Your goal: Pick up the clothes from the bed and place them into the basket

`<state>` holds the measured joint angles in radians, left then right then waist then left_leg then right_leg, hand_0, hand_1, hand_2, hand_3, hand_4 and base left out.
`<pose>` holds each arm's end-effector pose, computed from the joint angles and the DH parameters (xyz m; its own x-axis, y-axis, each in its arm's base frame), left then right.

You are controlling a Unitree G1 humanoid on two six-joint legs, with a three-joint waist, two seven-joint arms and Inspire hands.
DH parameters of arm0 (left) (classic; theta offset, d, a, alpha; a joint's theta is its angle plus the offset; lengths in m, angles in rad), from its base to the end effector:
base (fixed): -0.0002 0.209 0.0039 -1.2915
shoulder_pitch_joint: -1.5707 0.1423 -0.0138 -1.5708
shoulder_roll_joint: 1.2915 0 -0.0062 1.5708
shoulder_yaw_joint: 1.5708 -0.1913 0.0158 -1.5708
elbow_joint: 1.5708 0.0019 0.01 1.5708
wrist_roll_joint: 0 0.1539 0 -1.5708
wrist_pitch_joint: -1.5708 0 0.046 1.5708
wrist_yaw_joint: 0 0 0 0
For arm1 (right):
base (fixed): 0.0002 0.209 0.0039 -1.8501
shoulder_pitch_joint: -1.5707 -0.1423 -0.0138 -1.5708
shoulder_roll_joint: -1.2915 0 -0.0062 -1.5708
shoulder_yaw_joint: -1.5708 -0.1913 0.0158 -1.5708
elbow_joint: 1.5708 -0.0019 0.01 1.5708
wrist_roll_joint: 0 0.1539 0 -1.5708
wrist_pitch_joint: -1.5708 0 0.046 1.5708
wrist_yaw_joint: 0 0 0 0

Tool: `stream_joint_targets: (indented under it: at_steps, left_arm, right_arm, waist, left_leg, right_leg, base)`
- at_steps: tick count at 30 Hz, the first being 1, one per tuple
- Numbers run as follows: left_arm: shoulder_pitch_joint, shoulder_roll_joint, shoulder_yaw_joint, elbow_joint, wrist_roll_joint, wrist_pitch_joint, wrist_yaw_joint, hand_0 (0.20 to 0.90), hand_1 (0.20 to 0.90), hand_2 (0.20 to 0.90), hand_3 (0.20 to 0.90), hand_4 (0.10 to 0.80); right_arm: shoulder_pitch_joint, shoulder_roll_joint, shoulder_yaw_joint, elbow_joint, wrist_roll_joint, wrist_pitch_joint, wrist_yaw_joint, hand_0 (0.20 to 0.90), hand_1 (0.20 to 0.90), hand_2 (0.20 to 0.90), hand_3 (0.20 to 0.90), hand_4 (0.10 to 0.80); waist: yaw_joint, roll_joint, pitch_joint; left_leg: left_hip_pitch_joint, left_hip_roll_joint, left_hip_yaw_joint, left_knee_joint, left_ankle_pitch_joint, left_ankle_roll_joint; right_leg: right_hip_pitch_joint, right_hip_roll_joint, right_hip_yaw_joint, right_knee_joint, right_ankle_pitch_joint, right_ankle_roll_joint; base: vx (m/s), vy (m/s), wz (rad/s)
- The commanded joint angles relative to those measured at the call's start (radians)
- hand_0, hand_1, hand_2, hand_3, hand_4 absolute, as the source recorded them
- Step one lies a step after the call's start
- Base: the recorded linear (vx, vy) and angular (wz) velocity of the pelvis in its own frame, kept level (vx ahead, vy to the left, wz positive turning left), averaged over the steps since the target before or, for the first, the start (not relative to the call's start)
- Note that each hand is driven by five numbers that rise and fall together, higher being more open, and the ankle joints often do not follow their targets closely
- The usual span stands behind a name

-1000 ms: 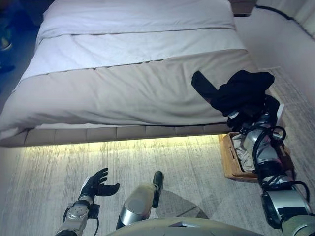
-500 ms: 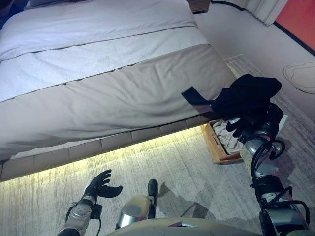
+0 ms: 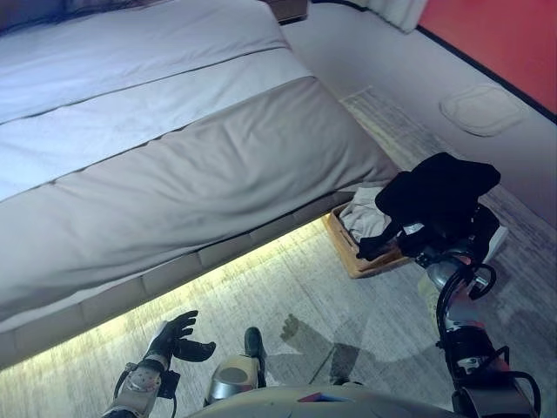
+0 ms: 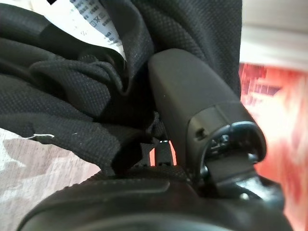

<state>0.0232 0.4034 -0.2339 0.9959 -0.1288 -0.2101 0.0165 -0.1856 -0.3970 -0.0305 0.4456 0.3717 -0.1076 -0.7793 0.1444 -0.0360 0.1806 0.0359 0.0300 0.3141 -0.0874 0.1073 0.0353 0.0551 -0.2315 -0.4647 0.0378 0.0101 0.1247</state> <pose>0.1162 0.2642 -0.1050 0.6774 0.1714 -0.7153 0.1152 0.9358 0.3333 0.2479 -0.2530 0.0199 0.5999 -0.7977 -0.0622 0.7916 0.6030 -0.0991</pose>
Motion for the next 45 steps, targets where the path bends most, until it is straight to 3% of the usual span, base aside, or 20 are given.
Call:
stream_joint_targets:
  at_steps: [1, 2, 4, 5, 6, 10, 12, 16, 20, 22, 24, 25, 26, 27, 28, 32, 38, 45]
  left_arm:
    - [-0.023, -0.013, 0.016, 0.008, -0.03, -0.026, 0.01, 0.9, 0.9, 0.9, 0.9, 0.8]
    - [-0.017, -0.019, 0.02, 0.011, -0.033, -0.024, 0.01, 0.9, 0.9, 0.9, 0.9, 0.8]
    - [0.022, -0.038, 0.04, 0.01, -0.032, -0.038, 0.002, 0.9, 0.9, 0.9, 0.9, 0.8]
    - [0.027, -0.039, 0.042, 0.009, -0.033, -0.041, 0.0, 0.9, 0.9, 0.9, 0.9, 0.8]
    - [0.047, -0.045, 0.047, 0.013, -0.036, -0.064, -0.007, 0.9, 0.9, 0.9, 0.9, 0.8]
    - [0.082, -0.052, 0.053, 0.032, -0.048, -0.094, -0.03, 0.9, 0.9, 0.9, 0.9, 0.8]
    - [0.085, -0.039, 0.066, 0.035, -0.049, -0.078, -0.049, 0.9, 0.9, 0.9, 0.9, 0.8]
    - [0.062, -0.029, 0.05, 0.07, -0.062, -0.077, -0.048, 0.9, 0.9, 0.9, 0.9, 0.8]
    - [0.05, -0.017, 0.042, 0.068, -0.044, -0.082, -0.058, 0.9, 0.9, 0.9, 0.9, 0.8]
    - [0.044, -0.019, 0.024, 0.039, -0.063, -0.076, -0.051, 0.9, 0.9, 0.9, 0.9, 0.8]
    - [0.041, -0.02, 0.017, 0.02, -0.098, -0.072, -0.041, 0.9, 0.9, 0.9, 0.9, 0.8]
    - [0.033, -0.014, 0.015, 0.007, -0.136, -0.071, -0.033, 0.9, 0.9, 0.9, 0.9, 0.8]
    - [0.031, -0.012, 0.02, -0.001, -0.142, -0.065, -0.034, 0.9, 0.9, 0.9, 0.9, 0.8]
    - [0.014, -0.007, 0.013, -0.01, -0.191, -0.051, -0.012, 0.9, 0.9, 0.9, 0.9, 0.8]
    - [-0.007, -0.01, 0.013, -0.01, -0.21, -0.043, -0.005, 0.9, 0.9, 0.9, 0.9, 0.8]
    - [-0.017, -0.029, 0.011, 0.022, -0.154, -0.051, -0.008, 0.9, 0.9, 0.9, 0.9, 0.8]
    - [0.065, -0.032, 0.058, 0.076, -0.063, -0.065, -0.028, 0.9, 0.9, 0.9, 0.9, 0.8]
    - [0.085, -0.016, 0.069, 0.084, -0.068, -0.086, -0.066, 0.9, 0.9, 0.9, 0.9, 0.8]
  right_arm:
    - [-0.135, -0.111, -0.045, -0.094, -0.052, -0.109, -0.041, 0.3, 0.3, 0.3, 0.2, 0.1]
    - [-0.144, -0.117, -0.042, -0.089, -0.051, -0.108, -0.038, 0.3, 0.3, 0.3, 0.2, 0.1]
    - [-0.178, -0.147, -0.035, -0.075, -0.053, -0.118, -0.029, 0.3, 0.3, 0.3, 0.2, 0.1]
    - [-0.183, -0.147, -0.032, -0.076, -0.053, -0.118, -0.029, 0.3, 0.3, 0.3, 0.2, 0.1]
    - [-0.212, -0.151, -0.016, -0.071, -0.067, -0.126, -0.041, 0.3, 0.3, 0.3, 0.2, 0.1]
    - [-0.273, -0.173, 0.007, -0.071, -0.095, -0.104, -0.047, 0.3, 0.3, 0.3, 0.2, 0.1]
    - [-0.295, -0.178, 0.044, -0.055, -0.075, -0.119, -0.057, 0.3, 0.3, 0.3, 0.2, 0.1]
    - [-0.236, -0.201, -0.007, -0.066, -0.059, -0.112, -0.009, 0.3, 0.3, 0.3, 0.2, 0.1]
    - [-0.237, -0.194, -0.016, -0.01, -0.032, -0.077, -0.003, 0.3, 0.3, 0.3, 0.2, 0.1]
    - [-0.233, -0.168, -0.006, 0.016, -0.046, -0.05, 0.005, 0.3, 0.3, 0.3, 0.2, 0.1]
    - [-0.244, -0.155, 0.017, 0.031, -0.049, -0.055, -0.004, 0.3, 0.3, 0.3, 0.2, 0.1]
    - [-0.249, -0.144, 0.031, 0.039, -0.045, -0.067, -0.004, 0.3, 0.3, 0.3, 0.2, 0.1]
    - [-0.256, -0.143, 0.036, 0.042, -0.041, -0.073, -0.004, 0.3, 0.3, 0.3, 0.2, 0.1]
    - [-0.283, -0.137, 0.047, 0.05, -0.036, -0.13, -0.001, 0.3, 0.3, 0.3, 0.2, 0.1]
    - [-0.32, -0.138, 0.048, 0.047, -0.058, -0.208, -0.017, 0.3, 0.3, 0.3, 0.2, 0.1]
    - [-0.365, -0.137, 0.031, -0.029, -0.111, -0.303, -0.074, 0.3, 0.3, 0.3, 0.2, 0.1]
    - [-0.395, -0.176, 0.054, -0.187, -0.196, -0.289, -0.125, 0.3, 0.3, 0.3, 0.2, 0.1]
    - [-0.43, -0.232, 0.066, -0.123, -0.169, -0.24, -0.097, 0.3, 0.3, 0.3, 0.2, 0.1]
  waist:
    - [0.022, -0.003, -0.059]
    - [0.019, -0.008, -0.058]
    - [0.046, -0.005, -0.022]
    - [0.054, -0.003, -0.017]
    - [0.091, 0.015, 0.006]
    - [0.152, 0.059, 0.021]
    - [0.148, 0.055, 0.012]
    - [0.134, 0.049, -0.019]
    - [0.153, 0.04, -0.049]
    - [0.157, 0.045, -0.05]
    - [0.146, 0.06, -0.038]
    - [0.131, 0.075, -0.019]
    - [0.131, 0.078, -0.017]
    - [0.134, 0.087, -0.004]
    - [0.146, 0.071, 0.007]
    - [0.178, 0.039, 0.01]
    - [0.229, 0.004, -0.045]
    - [0.253, -0.011, -0.086]
  left_leg:
    - [-0.009, 0.089, -0.104, 0.14, -0.1, -0.078]
    - [-0.016, 0.1, -0.11, 0.175, -0.099, -0.088]
    - [-0.131, 0.101, -0.193, 0.338, -0.009, -0.11]
    - [-0.15, 0.09, -0.211, 0.34, 0.002, -0.111]
    - [-0.204, 0.047, -0.266, 0.314, 0.022, -0.112]
    - [-0.265, 0.0, -0.304, 0.178, 0.095, -0.114]
    - [-0.225, -0.025, -0.341, 0.158, 0.05, -0.099]
    - [-0.181, -0.043, -0.33, 0.173, -0.023, -0.066]
    - [-0.144, -0.061, -0.343, 0.145, -0.042, -0.047]
    - [-0.119, -0.079, -0.354, 0.123, -0.051, -0.029]
    - [-0.084, -0.074, -0.361, 0.095, -0.054, -0.033]
    - [-0.073, -0.068, -0.378, 0.089, -0.067, -0.027]
    - [-0.074, -0.063, -0.369, 0.082, -0.063, -0.028]
    - [-0.094, -0.042, -0.363, 0.072, -0.049, -0.039]
    - [-0.127, -0.041, -0.365, 0.077, -0.04, -0.048]
    - [-0.182, -0.032, -0.373, 0.067, -0.012, -0.064]
    - [-0.151, -0.032, -0.392, 0.055, -0.021, -0.073]
    - [-0.11, -0.04, -0.412, 0.045, -0.035, -0.078]
  right_leg:
    - [0.012, 0.07, 0.017, 0.03, 0.002, -0.036]
    - [0.016, 0.075, 0.023, 0.021, 0.005, -0.042]
    - [0.047, 0.101, 0.068, 0.001, 0.005, -0.07]
    - [0.053, 0.106, 0.077, -0.003, 0.005, -0.071]
    - [0.082, 0.125, 0.107, -0.019, 0.0, -0.068]
    - [0.15, 0.148, 0.149, -0.04, -0.034, -0.066]
    - [0.124, 0.132, 0.178, -0.024, -0.03, -0.055]
    - [0.123, 0.081, 0.125, 0.016, -0.046, -0.031]
    - [0.121, 0.072, 0.101, 0.059, -0.071, -0.024]
    - [0.05, 0.029, 0.084, 0.186, 0.0, -0.006]
    - [-0.027, -0.007, 0.084, 0.192, 0.042, 0.0]
    - [-0.102, -0.029, 0.111, 0.263, 0.076, 0.0]
    - [-0.117, -0.034, 0.12, 0.266, 0.068, -0.001]
    - [-0.112, -0.01, 0.122, 0.215, 0.008, -0.015]
    - [-0.086, 0.019, 0.106, 0.14, -0.004, -0.021]
    - [-0.046, 0.045, 0.072, 0.04, 0.001, -0.013]
    - [0.056, 0.056, 0.021, -0.027, -0.019, -0.007]
    - [0.113, 0.069, 0.011, -0.031, -0.052, -0.016]
  base:
    - [0.049, -0.17, -0.17]
    - [0.053, -0.14, -0.22]
    - [0.061, -0.102, -0.41]
    - [0.089, -0.033, -0.82]
    - [0.082, 0.03, -0.89]
    - [0.168, 0.109, -0.84]
    - [0.182, 0.174, -0.83]
    - [0.16, 0.137, -0.4]
    - [0.153, 0.074, -0.04]
    - [0.109, 0.093, -0.14]
    - [0.031, 0.04, -0.06]
    - [-0.021, 0.017, -0.04]
    - [-0.059, -0.025, 0.03]
    - [-0.107, -0.155, 0.15]
    - [-0.144, -0.187, 0.2]
    - [-0.074, -0.128, 0.15]
    - [0.17, 0.006, 0.14]
    - [0.132, 0.035, 0.07]
